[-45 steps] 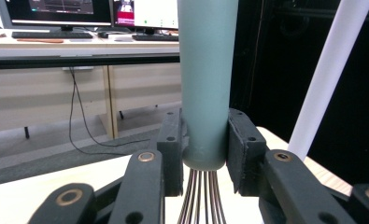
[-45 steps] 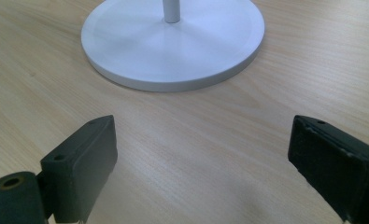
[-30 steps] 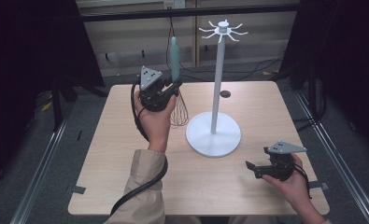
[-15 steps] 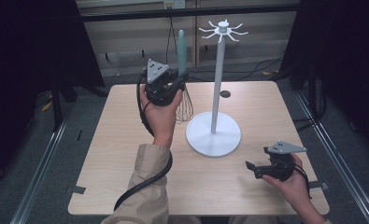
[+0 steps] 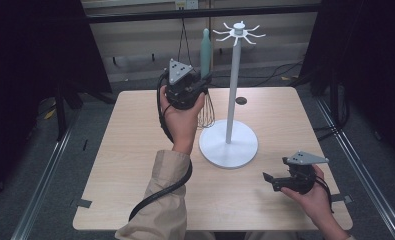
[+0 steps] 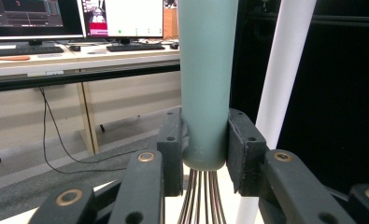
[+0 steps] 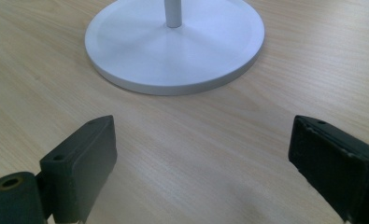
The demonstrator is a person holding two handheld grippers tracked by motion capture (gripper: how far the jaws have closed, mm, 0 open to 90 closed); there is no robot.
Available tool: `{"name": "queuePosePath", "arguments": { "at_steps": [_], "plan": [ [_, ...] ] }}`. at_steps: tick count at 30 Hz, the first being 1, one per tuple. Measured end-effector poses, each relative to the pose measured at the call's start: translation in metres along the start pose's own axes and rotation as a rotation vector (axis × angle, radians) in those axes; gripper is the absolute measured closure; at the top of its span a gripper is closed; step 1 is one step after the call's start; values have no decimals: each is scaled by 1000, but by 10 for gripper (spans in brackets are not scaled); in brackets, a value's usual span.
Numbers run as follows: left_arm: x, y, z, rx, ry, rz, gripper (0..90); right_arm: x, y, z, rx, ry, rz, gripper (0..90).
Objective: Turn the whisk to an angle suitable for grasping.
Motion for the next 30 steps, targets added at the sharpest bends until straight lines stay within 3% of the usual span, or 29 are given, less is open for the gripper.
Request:
{"name": "queuePosePath", "arguments": {
  "at_steps": [30],
  "plan": [
    [6,19,2,25,18,14,697,-1,-1,0,6,1,-2,75]
  ]
}}
Point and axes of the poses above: each handheld gripper's, and its own axes: y roughly forward along the jaws, x roughly out of its top, z roughly to its left, the point moved 7 cm from there along y, roughly forward along the jaws
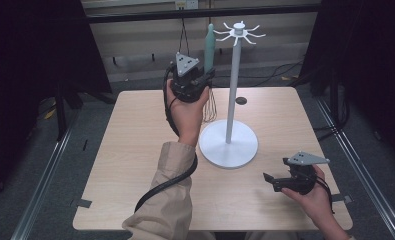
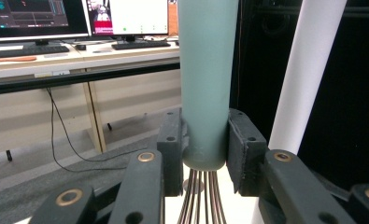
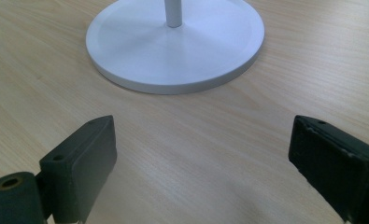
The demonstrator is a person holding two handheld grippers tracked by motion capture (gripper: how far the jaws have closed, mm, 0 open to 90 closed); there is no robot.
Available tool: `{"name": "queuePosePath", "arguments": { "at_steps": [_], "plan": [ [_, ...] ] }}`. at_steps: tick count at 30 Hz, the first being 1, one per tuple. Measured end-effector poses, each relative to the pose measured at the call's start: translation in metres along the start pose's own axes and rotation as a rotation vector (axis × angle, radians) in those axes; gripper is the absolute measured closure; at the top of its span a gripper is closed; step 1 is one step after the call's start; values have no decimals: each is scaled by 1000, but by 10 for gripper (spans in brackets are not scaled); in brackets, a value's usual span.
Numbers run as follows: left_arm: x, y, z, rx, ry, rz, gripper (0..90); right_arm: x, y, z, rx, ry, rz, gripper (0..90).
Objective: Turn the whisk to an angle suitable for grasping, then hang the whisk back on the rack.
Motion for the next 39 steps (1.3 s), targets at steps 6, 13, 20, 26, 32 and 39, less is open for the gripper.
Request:
{"name": "queuePosePath", "arguments": {
  "at_steps": [6,13,20,26,32,39],
  "plan": [
    [1,3,-2,-5,1,-6,697,-2,-1,-2,-7,5,6,75],
    [-4,3,-5,-11,15,-14,697,-4,-3,-3,-11,4,7,75],
    [-2,4,-7,-11,31,-14,697,-3,-2,-3,-10,4,6,75],
    [-1,7,-13,-19,43,-18,697,-3,-1,-3,-9,4,8,74],
    [-7,8,-15,-28,34,-17,697,0,0,-2,-4,4,0,74],
    [-7,10,-18,-42,18,-23,696,0,2,-1,2,-5,4,74]
  ]
}}
Point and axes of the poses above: each handheld gripper's, and its own axes: y roughly forward along the jaws, x roughly out of its top, z roughly to its left, the point moved 7 cm from there along y, roughly forward along the jaws
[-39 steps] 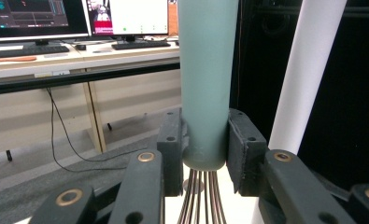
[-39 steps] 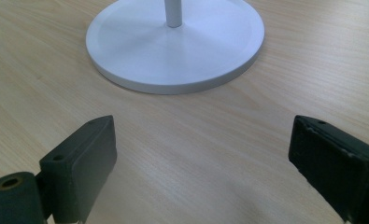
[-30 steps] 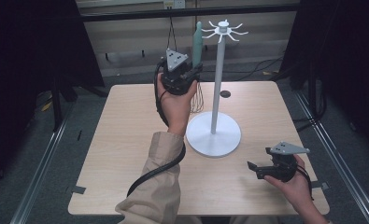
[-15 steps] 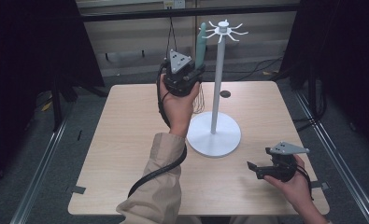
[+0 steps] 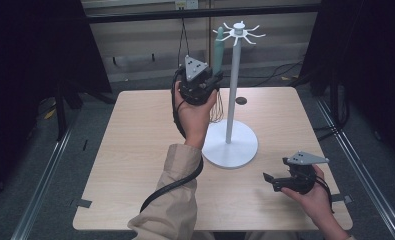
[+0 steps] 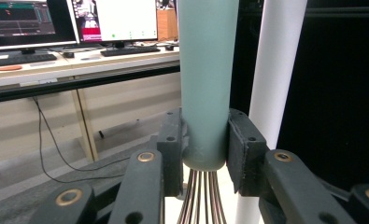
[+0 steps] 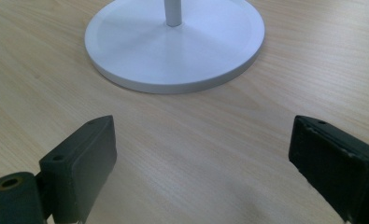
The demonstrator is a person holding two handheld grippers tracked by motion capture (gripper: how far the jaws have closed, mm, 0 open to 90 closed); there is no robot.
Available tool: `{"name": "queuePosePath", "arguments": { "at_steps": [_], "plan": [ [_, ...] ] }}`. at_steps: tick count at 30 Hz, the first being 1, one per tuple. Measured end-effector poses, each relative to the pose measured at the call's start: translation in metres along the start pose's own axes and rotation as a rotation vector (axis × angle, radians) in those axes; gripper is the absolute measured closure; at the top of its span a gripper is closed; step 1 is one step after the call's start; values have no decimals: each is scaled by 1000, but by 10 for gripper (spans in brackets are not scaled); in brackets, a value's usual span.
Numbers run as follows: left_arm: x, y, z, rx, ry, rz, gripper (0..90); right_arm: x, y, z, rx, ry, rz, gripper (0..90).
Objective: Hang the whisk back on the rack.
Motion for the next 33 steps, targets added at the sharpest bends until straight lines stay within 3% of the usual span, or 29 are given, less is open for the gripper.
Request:
{"name": "queuePosePath", "arguments": {
  "at_steps": [14,33],
  "plan": [
    [-1,3,0,-15,-12,-1,692,-1,-3,-1,-9,8,1,74],
    [-3,-2,11,7,-27,15,651,1,1,3,4,0,0,72]
  ]
}}
Point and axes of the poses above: each handheld gripper's, and its own axes: y roughly forward along the jaws, x roughly out of its top, z roughly to its left, the point moved 7 cm from there along y, roughly forward along the jaws
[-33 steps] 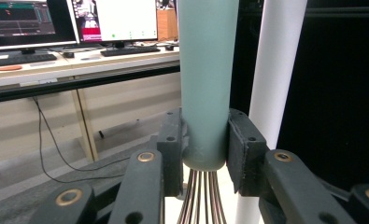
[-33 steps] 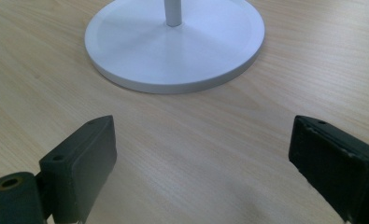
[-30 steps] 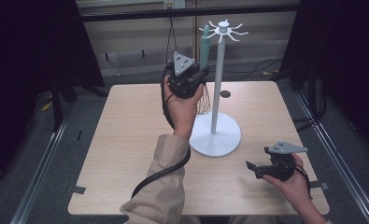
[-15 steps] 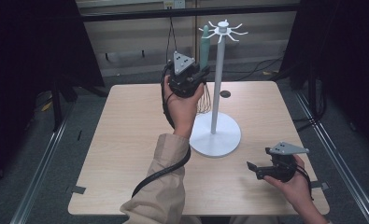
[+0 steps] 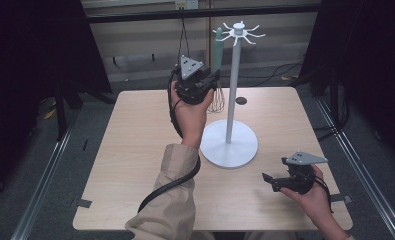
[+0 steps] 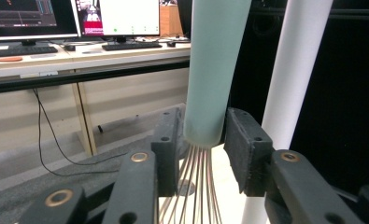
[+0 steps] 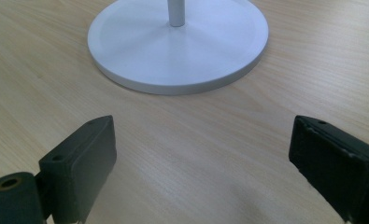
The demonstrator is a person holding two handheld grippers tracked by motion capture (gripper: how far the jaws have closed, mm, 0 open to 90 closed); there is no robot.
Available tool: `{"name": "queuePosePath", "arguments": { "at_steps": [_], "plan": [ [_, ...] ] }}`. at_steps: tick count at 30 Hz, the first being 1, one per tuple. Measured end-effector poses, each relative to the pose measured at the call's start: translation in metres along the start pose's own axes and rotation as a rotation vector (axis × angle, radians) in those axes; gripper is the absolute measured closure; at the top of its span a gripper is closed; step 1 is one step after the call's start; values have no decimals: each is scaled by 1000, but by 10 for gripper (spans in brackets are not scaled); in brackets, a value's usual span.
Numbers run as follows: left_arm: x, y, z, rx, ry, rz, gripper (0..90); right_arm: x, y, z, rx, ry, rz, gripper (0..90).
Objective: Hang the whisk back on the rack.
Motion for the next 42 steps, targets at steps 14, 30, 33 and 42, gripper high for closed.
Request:
{"name": "queuePosePath", "arguments": {
  "at_steps": [14,30,33,42],
  "plan": [
    [-13,-13,9,16,-12,2,383,-1,1,0,-5,-9,2,72],
    [-39,-28,16,36,-13,17,173,-1,1,0,-4,-10,5,73],
    [-45,-31,19,39,-8,23,154,-1,1,1,-3,-11,5,73],
    [-63,-36,20,34,-7,37,123,-1,2,2,-2,-10,7,73]
  ]
}}
Point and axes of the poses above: each handheld gripper's, and its own axes: y roughly forward along the jaws, x roughly out of its top, z roughly to its left, the point moved 7 cm from there along y, roughly forward along the jaws
